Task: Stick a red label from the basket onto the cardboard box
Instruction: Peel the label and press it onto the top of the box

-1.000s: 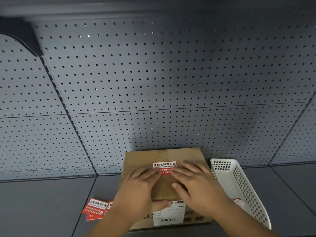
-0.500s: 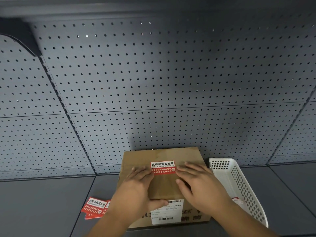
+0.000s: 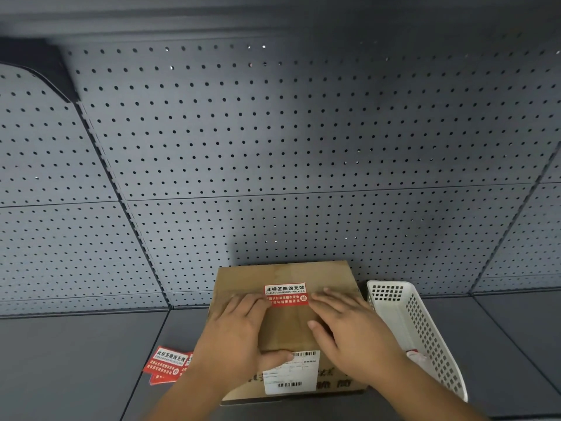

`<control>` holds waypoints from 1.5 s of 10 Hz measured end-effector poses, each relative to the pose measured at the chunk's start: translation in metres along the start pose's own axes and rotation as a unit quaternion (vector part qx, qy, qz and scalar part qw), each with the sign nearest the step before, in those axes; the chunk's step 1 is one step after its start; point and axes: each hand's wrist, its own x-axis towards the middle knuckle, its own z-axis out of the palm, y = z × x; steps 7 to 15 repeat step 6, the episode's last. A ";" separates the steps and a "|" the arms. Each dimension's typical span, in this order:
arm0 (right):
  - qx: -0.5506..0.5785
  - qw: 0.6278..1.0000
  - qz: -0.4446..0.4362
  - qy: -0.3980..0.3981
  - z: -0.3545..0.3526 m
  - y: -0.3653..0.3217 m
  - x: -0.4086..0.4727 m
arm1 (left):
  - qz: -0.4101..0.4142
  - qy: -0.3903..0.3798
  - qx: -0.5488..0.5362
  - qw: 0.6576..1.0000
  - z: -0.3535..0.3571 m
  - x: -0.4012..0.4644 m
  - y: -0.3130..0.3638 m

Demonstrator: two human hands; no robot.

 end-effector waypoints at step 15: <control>0.026 0.998 0.012 -0.050 -0.023 -0.005 -0.033 | -0.088 0.018 0.058 0.994 -0.009 -0.029 0.032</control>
